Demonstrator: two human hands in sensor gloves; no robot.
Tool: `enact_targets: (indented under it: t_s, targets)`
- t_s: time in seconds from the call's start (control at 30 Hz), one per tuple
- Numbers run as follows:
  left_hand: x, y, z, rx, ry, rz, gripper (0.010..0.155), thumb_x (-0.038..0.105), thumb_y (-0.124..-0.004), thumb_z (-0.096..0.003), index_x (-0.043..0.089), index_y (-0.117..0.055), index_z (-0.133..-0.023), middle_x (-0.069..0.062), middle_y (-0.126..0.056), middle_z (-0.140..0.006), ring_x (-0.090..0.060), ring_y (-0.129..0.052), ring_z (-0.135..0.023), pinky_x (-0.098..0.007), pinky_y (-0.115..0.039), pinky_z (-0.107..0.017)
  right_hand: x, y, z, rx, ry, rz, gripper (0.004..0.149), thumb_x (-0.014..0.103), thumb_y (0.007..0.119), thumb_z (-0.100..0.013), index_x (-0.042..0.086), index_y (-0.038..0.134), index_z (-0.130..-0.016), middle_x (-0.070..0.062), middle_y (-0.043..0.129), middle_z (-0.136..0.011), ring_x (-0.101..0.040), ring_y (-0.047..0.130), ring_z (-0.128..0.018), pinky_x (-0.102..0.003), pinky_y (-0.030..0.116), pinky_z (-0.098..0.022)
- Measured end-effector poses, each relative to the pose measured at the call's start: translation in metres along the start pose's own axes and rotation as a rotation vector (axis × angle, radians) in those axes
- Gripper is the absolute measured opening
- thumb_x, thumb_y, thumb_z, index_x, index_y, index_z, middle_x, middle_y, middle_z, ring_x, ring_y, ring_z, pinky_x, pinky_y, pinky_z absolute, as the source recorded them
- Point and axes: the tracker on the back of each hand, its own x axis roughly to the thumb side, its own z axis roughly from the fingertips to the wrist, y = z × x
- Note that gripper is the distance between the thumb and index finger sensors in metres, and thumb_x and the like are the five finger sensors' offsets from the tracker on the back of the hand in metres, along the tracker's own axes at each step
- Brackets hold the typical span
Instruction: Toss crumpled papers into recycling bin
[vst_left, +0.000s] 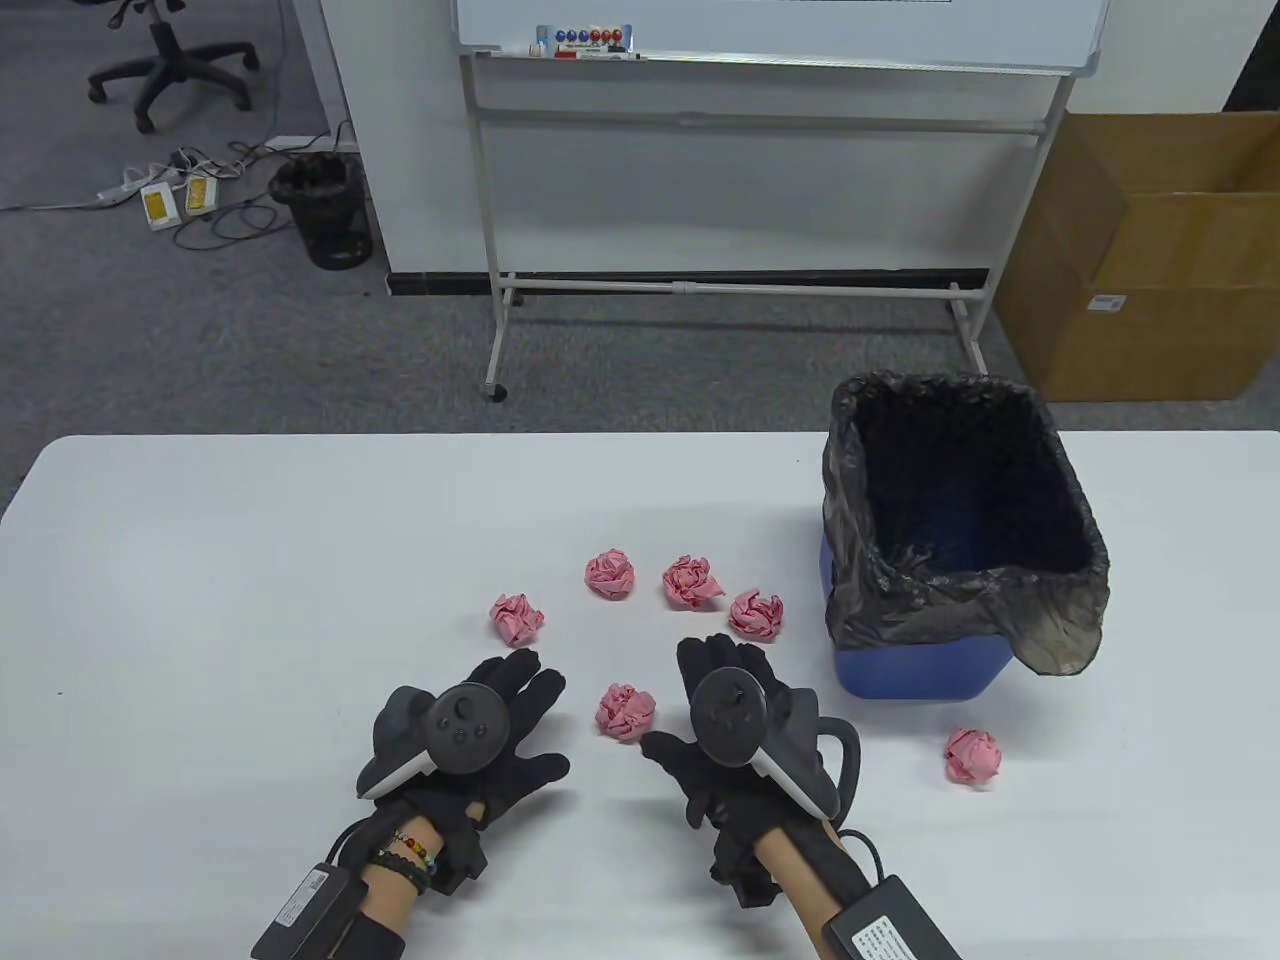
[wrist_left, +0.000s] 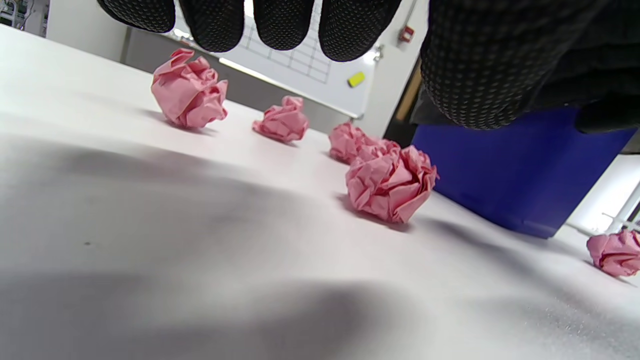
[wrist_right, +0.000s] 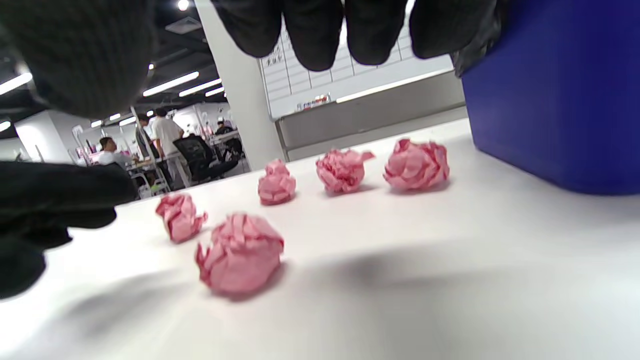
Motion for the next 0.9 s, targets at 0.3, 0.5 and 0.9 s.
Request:
enact_targets:
  t_s: [0.3,0.5,0.9]
  targets:
    - [-0.005,0.005,-0.005,0.015,0.063,0.024,0.083,0.055,-0.084,-0.0424,0.022,-0.050,-0.111,-0.015,-0.039,-0.123,-0.052,-0.047,-0.110,-0.068,-0.049,-0.075,-0.003,0.015,0.010,0.040,-0.027,0.068,0.094,0.064,0.080,-0.033,0.027,0.042,-0.111,-0.005,0.048,-0.119,-0.037,0.048,-0.112,-0.056,0.052,-0.076]
    - [-0.013,0.014,-0.005,0.034,0.113,-0.009,0.083,0.054,-0.084,-0.0426,0.022,-0.050,-0.111,-0.014,-0.038,-0.123,-0.053,-0.047,-0.110,-0.069,-0.049,-0.075,-0.005,0.012,0.011,0.035,-0.024,0.053,0.094,0.064,0.080,-0.033,0.027,0.041,-0.111,-0.006,0.048,-0.119,-0.037,0.048,-0.113,-0.056,0.052,-0.076]
    - [-0.025,0.027,-0.041,0.071,0.247,-0.046,0.083,0.053,-0.085,-0.0424,0.024,-0.048,-0.111,-0.013,-0.036,-0.123,-0.051,-0.048,-0.111,-0.068,-0.050,-0.076,-0.007,0.010,0.011,0.047,-0.031,0.036,0.094,0.064,0.080,-0.033,0.027,0.042,-0.111,-0.005,0.049,-0.118,-0.037,0.049,-0.112,-0.056,0.052,-0.076]
